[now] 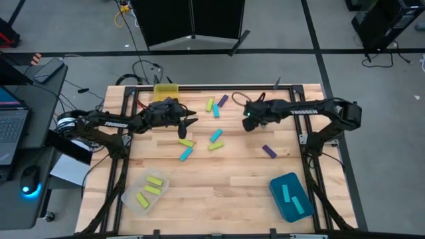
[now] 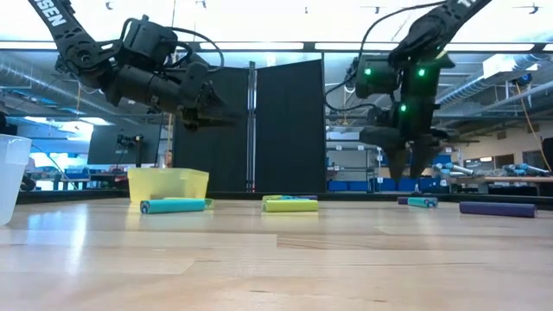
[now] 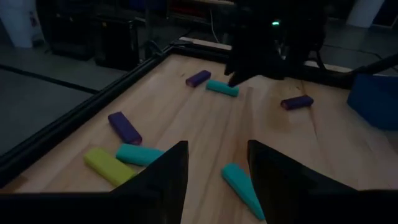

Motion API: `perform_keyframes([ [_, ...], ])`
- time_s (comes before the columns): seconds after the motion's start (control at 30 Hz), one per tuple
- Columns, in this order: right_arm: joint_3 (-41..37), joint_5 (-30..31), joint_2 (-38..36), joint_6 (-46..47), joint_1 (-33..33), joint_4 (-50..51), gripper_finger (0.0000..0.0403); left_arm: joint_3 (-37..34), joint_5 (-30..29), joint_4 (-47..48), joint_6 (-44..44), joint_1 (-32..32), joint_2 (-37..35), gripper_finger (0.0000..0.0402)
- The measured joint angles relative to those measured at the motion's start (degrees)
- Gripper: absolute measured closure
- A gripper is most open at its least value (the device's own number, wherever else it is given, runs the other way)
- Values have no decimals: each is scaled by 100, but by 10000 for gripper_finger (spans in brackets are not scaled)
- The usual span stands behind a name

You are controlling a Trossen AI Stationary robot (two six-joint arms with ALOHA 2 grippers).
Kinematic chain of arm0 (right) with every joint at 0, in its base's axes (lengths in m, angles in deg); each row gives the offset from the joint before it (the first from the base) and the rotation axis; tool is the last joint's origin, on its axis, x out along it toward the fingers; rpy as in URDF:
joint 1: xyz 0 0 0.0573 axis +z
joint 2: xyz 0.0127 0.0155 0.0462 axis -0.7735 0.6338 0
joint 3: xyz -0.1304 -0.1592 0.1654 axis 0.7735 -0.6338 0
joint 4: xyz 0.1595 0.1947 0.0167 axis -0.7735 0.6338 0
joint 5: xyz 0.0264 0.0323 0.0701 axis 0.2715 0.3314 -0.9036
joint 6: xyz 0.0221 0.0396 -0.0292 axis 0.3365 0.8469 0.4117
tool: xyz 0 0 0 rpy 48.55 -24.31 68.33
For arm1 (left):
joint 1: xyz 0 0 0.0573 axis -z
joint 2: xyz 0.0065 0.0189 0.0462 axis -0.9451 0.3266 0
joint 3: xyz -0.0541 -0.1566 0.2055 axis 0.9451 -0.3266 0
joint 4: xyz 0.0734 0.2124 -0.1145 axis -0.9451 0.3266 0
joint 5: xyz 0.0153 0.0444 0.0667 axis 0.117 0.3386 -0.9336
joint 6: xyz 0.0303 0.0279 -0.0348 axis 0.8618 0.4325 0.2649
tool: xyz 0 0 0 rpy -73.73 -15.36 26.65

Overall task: Sort blocks
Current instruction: Put the blue block into the blue bin

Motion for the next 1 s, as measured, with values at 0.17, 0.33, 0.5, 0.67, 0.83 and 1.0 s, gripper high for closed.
perform_keyframes([
  [0.17, 0, -18, 120, 64, -508, -25, 189, 2, 0, -42, 6, 37, 0, 229],
  [0.33, -118, -30, 467, 284, -729, -202, 188, 1, 1, -4, 11, 51, 0, 229],
  [0.5, -249, -176, 833, 394, -785, -731, 190, 0, 1, -63, 11, 51, 0, 229],
  [0.67, -245, -177, 909, 337, -761, -775, 206, 2, 1, -62, 11, 51, 0, 229],
  [0.83, -252, -173, 861, -79, -658, -862, 275, 2, 1, -24, 11, 51, 0, 229],
  [1.0, -229, -186, 847, -477, -656, -846, 293, 2, 1, 19, 11, 51, 0, 229],
])
